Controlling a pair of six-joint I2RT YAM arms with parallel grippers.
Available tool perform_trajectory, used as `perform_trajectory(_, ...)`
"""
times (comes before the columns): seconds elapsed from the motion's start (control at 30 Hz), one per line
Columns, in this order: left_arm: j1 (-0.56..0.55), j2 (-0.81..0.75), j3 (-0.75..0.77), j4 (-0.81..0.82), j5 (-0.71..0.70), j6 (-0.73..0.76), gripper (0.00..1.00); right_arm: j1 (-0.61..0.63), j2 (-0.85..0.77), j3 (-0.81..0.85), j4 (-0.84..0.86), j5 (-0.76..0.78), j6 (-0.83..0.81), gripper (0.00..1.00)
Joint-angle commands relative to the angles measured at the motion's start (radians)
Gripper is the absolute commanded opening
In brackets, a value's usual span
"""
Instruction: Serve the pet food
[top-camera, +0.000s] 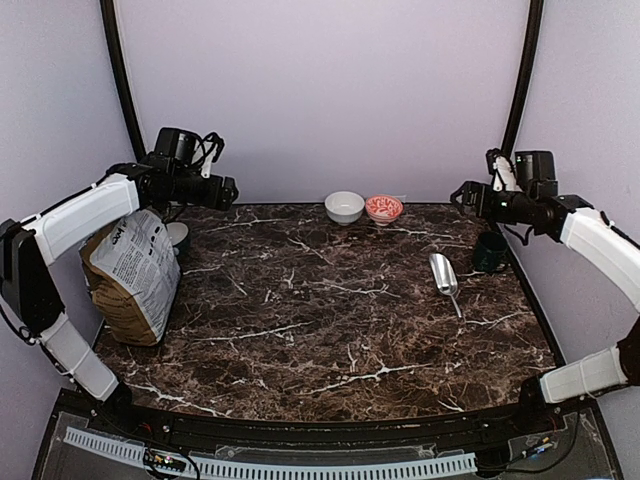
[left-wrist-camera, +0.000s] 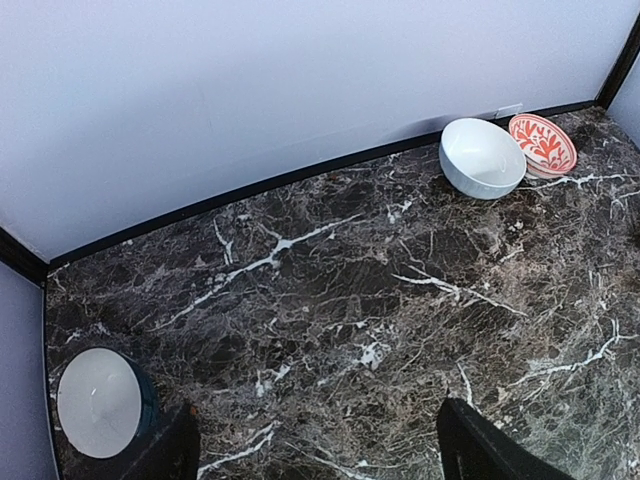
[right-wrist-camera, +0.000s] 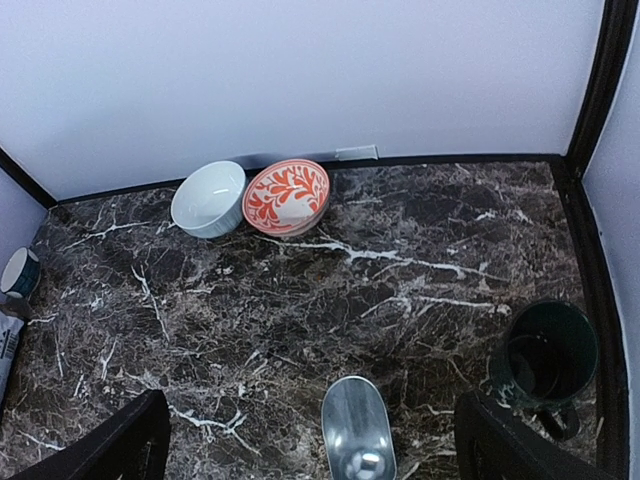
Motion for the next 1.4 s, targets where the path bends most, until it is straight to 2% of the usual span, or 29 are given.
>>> perform_trajectory(0.0,-0.002,0.004,0.065,-0.054,0.039,0.010,0.84,0.006,0.005,-0.047,0.013,0.033,0.072,0.99)
perform_trajectory(0.27,-0.004,0.002,0.028,-0.040,0.101,0.041,0.82,0.013,0.006,-0.113,-0.021,0.049,0.124,0.99)
perform_trajectory(0.53,-0.003,-0.065,-0.065,0.003,0.113,0.057,0.82,0.019,0.002,-0.128,-0.010,0.063,0.127,0.99)
perform_trajectory(1.03,-0.004,-0.115,-0.078,-0.007,0.104,0.057,0.82,0.020,-0.017,-0.141,0.022,0.112,0.110,0.98)
perform_trajectory(1.37,-0.005,-0.141,-0.085,-0.011,0.100,0.059,0.82,0.019,-0.093,-0.200,0.076,0.098,0.123,0.99)
